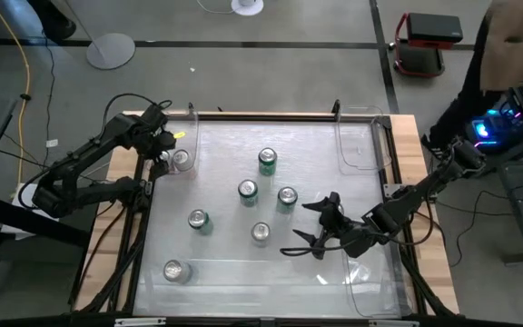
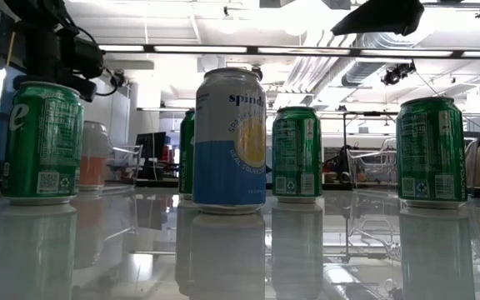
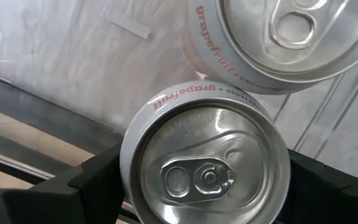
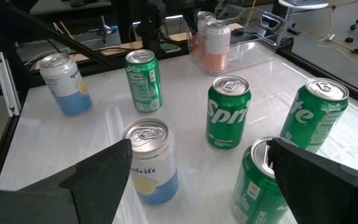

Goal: Sort soda cans
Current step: Put the orange/white soda can into the left transparent bin, then put the green soda can into the bottom transparent bin

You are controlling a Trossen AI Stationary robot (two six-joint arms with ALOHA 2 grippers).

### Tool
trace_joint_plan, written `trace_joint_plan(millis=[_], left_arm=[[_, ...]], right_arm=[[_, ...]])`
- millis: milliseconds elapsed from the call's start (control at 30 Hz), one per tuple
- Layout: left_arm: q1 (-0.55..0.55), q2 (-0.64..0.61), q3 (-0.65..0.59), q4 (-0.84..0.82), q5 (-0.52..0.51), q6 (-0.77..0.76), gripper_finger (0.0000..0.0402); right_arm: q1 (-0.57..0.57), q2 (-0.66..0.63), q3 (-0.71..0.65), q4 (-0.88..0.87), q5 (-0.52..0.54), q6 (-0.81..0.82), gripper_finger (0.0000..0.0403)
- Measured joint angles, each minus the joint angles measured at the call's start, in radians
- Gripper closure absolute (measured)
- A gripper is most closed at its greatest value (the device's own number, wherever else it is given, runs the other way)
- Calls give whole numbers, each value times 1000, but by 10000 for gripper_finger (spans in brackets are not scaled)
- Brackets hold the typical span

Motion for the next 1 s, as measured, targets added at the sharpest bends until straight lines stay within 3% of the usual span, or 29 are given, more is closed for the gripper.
trace_joint_plan(millis=[433, 767, 900, 1000], left_arm=[[37, 0, 48, -56, -28, 25, 51], [32, -4, 315, -134, -27, -68, 50], [-1, -33, 420, -114, 11, -143, 50], [-49, -86, 442, -23, 87, -236, 50]], right_arm=[[0, 0, 0, 0, 7, -6, 38], [0, -25, 2, -11, 60, -80, 38], [0, -77, 48, -123, 54, -118, 38], [-2, -113, 141, -339, 18, -102, 38]])
